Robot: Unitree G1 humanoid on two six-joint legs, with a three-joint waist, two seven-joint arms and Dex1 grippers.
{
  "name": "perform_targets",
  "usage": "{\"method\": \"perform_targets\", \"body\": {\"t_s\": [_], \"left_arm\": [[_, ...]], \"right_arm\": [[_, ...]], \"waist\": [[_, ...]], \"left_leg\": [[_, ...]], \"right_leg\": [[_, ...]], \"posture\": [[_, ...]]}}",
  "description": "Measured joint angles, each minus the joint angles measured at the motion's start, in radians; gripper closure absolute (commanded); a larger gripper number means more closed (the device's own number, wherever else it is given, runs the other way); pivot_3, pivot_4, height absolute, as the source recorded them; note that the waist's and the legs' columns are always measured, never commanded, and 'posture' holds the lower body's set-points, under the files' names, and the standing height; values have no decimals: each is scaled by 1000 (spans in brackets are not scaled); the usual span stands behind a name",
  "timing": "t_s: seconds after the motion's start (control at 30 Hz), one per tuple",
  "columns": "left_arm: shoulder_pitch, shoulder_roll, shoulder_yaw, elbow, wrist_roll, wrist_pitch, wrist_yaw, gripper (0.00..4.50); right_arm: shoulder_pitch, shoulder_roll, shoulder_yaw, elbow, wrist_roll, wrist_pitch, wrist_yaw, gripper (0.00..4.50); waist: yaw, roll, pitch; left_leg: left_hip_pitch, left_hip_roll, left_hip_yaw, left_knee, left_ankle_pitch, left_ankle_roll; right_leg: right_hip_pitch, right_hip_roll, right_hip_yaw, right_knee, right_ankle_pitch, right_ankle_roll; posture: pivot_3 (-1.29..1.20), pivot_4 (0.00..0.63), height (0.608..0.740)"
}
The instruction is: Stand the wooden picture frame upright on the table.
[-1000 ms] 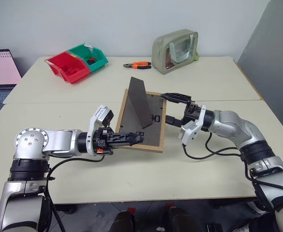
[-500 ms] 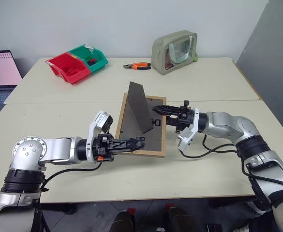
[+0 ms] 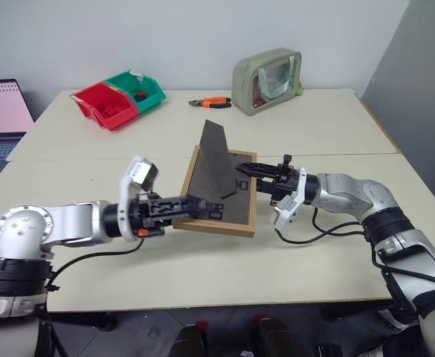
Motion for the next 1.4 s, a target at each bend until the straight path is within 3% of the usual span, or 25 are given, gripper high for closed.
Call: {"method": "perform_targets", "body": {"t_s": [0.13,0.23,0.33,0.43,0.6,0.87,0.93,1.07,1.2,1.27,1.4], "left_arm": [[117,103,197,-15,-2,-49,60,0],[250,153,383,-120,81,-130,159,0],[308,140,449,-284,175,-200,216,0],[362,91,433,-495,323,-267,252,0],[438,-16,359,-690,544,-376,257,0],[563,-23,318,-749,855,-494,145,0],[577,-36,318,-749,879,-503,123,0],[583,-38,318,-745,910,-507,78,0],[561,-35,314,-706,938,-508,24,0],[547,-32,313,-674,947,-507,0,0],[508,-6,305,-602,955,-489,-47,0]], "right_arm": [[-5,11,1,118,102,33,65,3212],[-2,111,-9,261,320,140,266,3212],[-3,245,-51,296,538,290,497,3212],[-54,387,-147,331,768,585,768,3212],[-173,499,-282,417,981,1030,1068,3212],[-176,567,-335,547,999,1258,1161,3212],[-176,566,-343,547,998,1271,1161,2511],[-165,566,-342,547,983,1292,1155,1803],[-108,530,-322,508,942,1285,1153,568],[-59,488,-290,431,917,1262,1175,158],[74,361,-252,142,870,1348,1116,33]], "waist": [[-11,0,0],[-21,-1,0],[-21,-1,0],[-20,-1,1],[-8,-1,1],[5,0,1],[5,-1,1],[4,-1,1],[6,-1,1],[8,-1,1],[21,-1,0]], "left_leg": [[2,2,2,-1,0,0],[2,9,0,-1,0,0],[2,9,0,-1,0,0],[2,9,0,-1,0,0],[3,9,0,-2,0,0],[2,7,3,-2,0,0],[3,7,3,-2,0,0],[3,7,3,-2,-1,0],[3,7,3,-2,-1,0],[3,7,3,-2,0,0],[3,6,2,-2,0,0]], "right_leg": [[0,0,1,0,-1,-1],[2,0,2,0,-1,-2],[2,0,2,1,-1,-2],[2,0,1,1,0,-2],[2,0,0,0,0,-2],[1,2,-1,0,0,-2],[1,2,-1,0,0,-2],[1,2,-1,0,0,-2],[1,2,-2,-1,-1,-2],[1,2,-1,0,-1,-1],[3,2,-2,-1,-1,-1]], "posture": [[0,150,740],[0,150,740],[0,150,740],[0,150,740],[0,150,740],[0,150,740],[0,150,740],[0,150,740],[0,150,740],[0,150,740],[0,150,740]]}}
